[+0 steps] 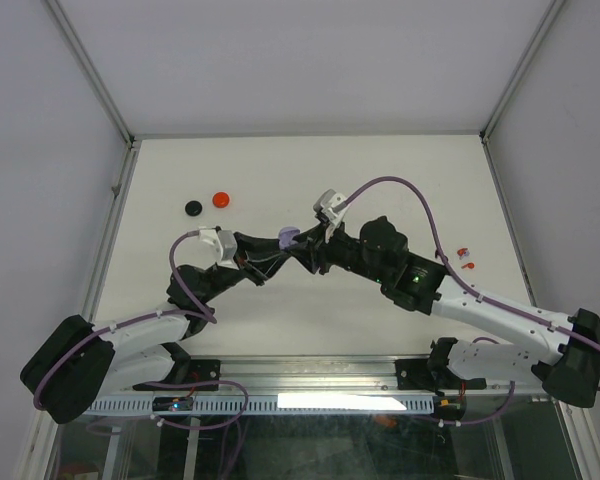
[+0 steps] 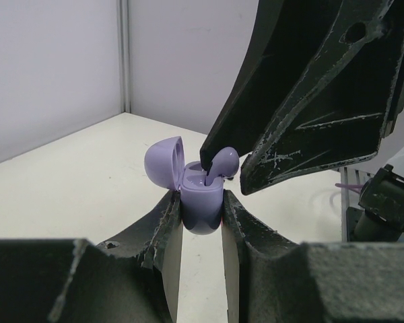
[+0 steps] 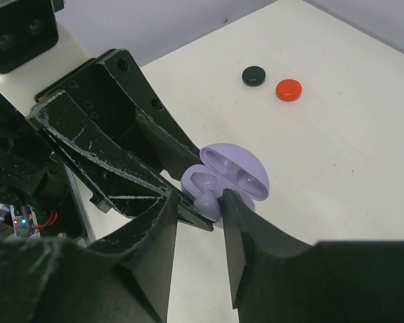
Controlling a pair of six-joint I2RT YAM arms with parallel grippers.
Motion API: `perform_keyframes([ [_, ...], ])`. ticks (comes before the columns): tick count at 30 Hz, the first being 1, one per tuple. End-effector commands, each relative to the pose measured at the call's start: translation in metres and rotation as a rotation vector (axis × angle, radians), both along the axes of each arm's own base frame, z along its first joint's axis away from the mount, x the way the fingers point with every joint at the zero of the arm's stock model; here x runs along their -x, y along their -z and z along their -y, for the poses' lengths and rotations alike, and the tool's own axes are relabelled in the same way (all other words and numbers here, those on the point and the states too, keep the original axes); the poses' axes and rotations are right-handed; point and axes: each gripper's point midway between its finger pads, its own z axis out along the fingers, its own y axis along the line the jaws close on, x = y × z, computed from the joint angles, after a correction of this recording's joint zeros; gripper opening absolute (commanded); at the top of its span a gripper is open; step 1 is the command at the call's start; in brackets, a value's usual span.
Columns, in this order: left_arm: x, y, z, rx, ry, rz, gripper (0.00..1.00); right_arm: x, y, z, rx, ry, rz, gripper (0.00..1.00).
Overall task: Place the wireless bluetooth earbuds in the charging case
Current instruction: Place the earbud in the charging case, then adjust the earbud with the charging case.
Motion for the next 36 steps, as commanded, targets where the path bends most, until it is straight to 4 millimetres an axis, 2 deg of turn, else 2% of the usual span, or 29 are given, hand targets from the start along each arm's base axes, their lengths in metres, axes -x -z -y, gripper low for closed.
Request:
perform_keyframes([
  [1, 0.004, -0.023, -0.008, 0.070, -0.032, 0.085, 0.00, 0.004, -0.030, 0.004, -0.042, 0.007, -0.002, 0.38],
  [7, 0.006, -0.010, -0.009, 0.054, -0.031, 0.060, 0.00, 0.009, -0.053, 0.013, -0.069, 0.008, 0.015, 0.48],
  [12, 0.008, -0.006, -0.009, 0.050, -0.025, 0.053, 0.00, 0.005, -0.060, 0.027, -0.060, 0.061, 0.038, 0.54],
  [18, 0.014, -0.013, -0.008, 0.066, 0.009, 0.071, 0.00, -0.016, -0.040, 0.042, 0.015, 0.195, 0.054, 0.58],
  [22, 0.020, -0.017, -0.006, 0.071, 0.039, 0.085, 0.00, -0.025, -0.026, 0.046, 0.052, 0.240, 0.055, 0.59],
  [31, 0.025, -0.021, -0.003, 0.076, 0.075, 0.096, 0.00, -0.018, -0.013, 0.033, 0.071, 0.167, 0.051, 0.60],
  [36, 0.025, -0.024, -0.003, 0.082, 0.076, 0.098, 0.00, -0.012, -0.012, 0.029, 0.069, 0.123, 0.052, 0.60],
])
